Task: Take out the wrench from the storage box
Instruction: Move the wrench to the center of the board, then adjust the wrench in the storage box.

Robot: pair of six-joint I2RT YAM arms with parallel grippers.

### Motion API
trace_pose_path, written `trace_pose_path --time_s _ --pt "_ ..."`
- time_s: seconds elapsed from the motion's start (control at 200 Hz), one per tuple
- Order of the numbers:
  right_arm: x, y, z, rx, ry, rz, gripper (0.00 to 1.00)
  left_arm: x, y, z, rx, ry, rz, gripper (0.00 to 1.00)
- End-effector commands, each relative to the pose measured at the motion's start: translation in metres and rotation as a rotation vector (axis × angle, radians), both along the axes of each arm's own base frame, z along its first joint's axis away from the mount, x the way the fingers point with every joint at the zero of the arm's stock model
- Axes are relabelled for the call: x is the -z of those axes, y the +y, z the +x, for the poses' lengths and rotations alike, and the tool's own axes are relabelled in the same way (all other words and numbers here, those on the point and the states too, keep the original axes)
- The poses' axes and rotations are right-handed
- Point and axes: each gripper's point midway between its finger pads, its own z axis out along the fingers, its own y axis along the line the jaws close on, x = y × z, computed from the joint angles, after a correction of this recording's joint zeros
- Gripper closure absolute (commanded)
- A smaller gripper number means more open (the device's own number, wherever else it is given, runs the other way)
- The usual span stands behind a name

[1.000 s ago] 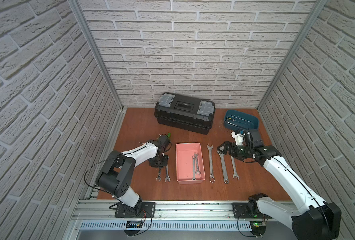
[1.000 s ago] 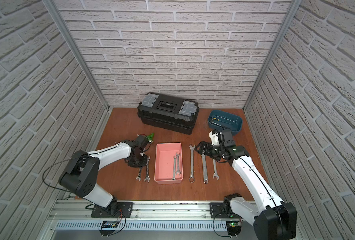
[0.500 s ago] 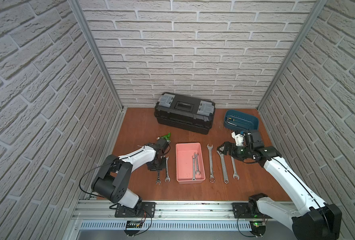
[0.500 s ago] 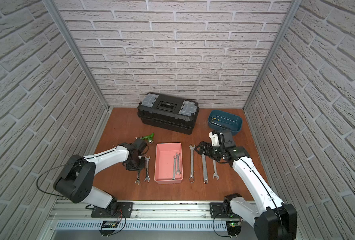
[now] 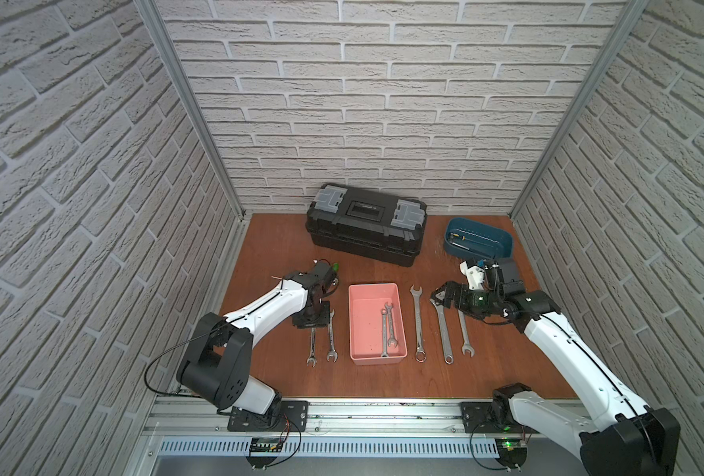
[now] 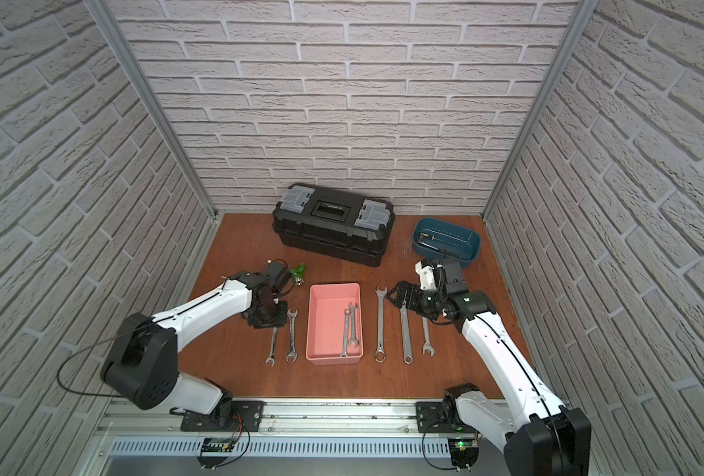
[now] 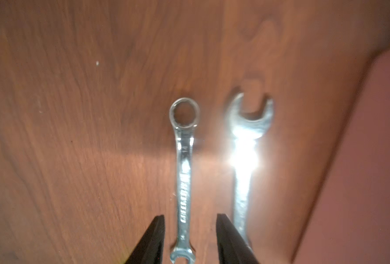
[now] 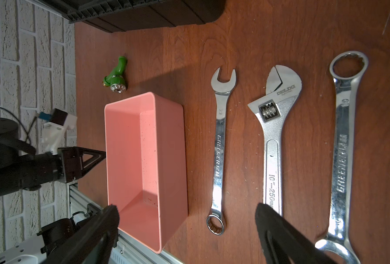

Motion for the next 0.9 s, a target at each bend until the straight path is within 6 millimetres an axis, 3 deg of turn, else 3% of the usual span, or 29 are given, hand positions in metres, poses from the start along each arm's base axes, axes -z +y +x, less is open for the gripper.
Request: trace_pose_path --time_s 0.0,0.19,0.425,0.68,0.895 --pt "-0.014 -0.003 0.004 0.002 -0.053 -0.009 0.02 -0.043 -0.025 0.0 -0.001 -0.084 -0.04 0.58" --pt "-0.015 -0.004 0.004 -0.004 -0.06 -0.021 0.01 -0.068 -0.104 0.001 0.128 -0.165 -0.1 0.54" --pt "-0.015 -0.009 0.001 0.002 -0.065 -0.045 0.0 -0.041 -0.177 -0.006 0.219 -0.141 -0.144 0.49" --pt "-0.016 -0.014 -0.001 0.017 -0.072 -0.065 0.0 0.015 -0.196 -0.016 0.248 -0.067 -0.065 0.49" --pt "-0.017 -0.015 -0.001 0.017 -0.077 -0.07 0.0 0.039 -0.194 -0.019 0.253 -0.044 -0.01 0.51"
